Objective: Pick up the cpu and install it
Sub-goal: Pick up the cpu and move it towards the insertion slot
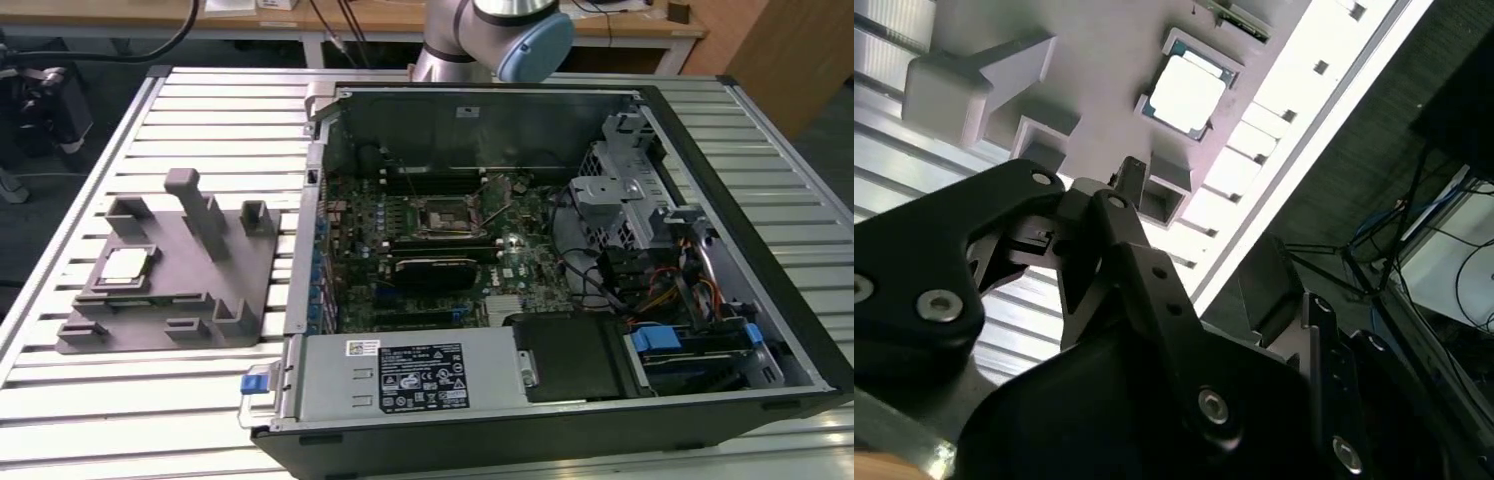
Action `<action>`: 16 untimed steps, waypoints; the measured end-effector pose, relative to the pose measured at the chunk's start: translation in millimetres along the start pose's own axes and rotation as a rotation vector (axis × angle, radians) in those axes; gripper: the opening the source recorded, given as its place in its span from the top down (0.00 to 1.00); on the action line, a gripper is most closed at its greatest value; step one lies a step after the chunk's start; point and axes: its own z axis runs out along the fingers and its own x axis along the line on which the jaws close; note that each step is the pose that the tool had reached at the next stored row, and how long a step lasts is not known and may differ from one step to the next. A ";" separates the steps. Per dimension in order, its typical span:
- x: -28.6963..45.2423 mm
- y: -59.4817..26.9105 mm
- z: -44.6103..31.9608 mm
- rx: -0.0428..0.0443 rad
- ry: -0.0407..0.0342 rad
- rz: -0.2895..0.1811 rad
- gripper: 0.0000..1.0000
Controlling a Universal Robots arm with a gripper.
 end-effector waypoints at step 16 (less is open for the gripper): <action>-0.5 -1.6 25.7 0.0015 0.0016 -0.056 0.36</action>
